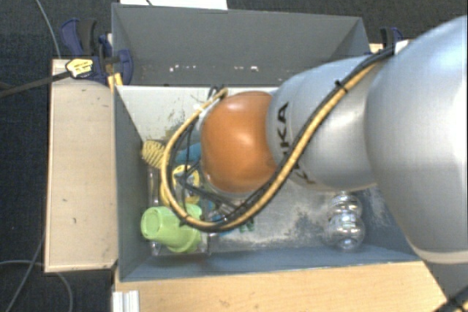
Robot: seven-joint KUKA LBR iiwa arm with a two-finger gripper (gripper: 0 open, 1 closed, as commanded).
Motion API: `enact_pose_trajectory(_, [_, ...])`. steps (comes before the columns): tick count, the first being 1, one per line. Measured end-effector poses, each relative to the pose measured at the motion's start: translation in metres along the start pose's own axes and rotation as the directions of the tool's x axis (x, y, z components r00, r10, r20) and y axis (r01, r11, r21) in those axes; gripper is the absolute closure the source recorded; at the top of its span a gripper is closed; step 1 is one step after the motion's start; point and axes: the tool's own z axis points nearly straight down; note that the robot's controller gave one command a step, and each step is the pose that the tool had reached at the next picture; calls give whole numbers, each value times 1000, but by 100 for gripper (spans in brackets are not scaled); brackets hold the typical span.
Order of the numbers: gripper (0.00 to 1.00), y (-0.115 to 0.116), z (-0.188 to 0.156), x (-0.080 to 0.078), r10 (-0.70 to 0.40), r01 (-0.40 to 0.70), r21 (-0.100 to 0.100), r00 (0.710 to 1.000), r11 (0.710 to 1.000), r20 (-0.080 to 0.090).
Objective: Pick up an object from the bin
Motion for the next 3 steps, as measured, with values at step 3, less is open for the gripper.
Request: enact_pose_trajectory(3, [0, -18, 54, -95, -426, 426, 7, 905, 905, 10])
